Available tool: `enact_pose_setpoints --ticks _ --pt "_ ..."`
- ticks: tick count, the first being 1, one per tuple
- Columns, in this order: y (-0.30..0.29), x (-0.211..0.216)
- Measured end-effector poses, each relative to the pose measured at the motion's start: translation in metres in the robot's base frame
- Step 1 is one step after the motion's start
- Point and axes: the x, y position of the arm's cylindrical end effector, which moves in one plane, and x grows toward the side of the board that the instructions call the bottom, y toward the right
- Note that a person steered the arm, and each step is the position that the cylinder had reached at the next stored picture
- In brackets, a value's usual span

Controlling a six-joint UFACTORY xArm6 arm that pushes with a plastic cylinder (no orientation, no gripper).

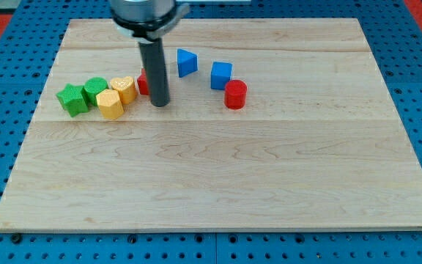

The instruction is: Move the red circle to the left

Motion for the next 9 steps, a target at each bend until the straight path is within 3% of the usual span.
enact_pose_setpoints --ticks 2,4,5,7,9 --pt "-0.008 -0.015" --pt "0.02 0.06" --pt "0.089 0.078" --pt "0.212 0.05" --pt "0.187 0.02"
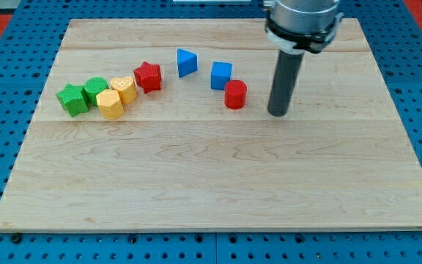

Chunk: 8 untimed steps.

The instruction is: Move the red circle to the left

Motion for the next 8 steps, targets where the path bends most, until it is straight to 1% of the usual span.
enact_pose_setpoints --ticks 1,5,6,7,8 --pt "-0.022 -0.008" --pt "-0.029 -0.008" --pt "-0.015 -0.008" --pt "0.019 -0.012" --pt "0.016 -0.019"
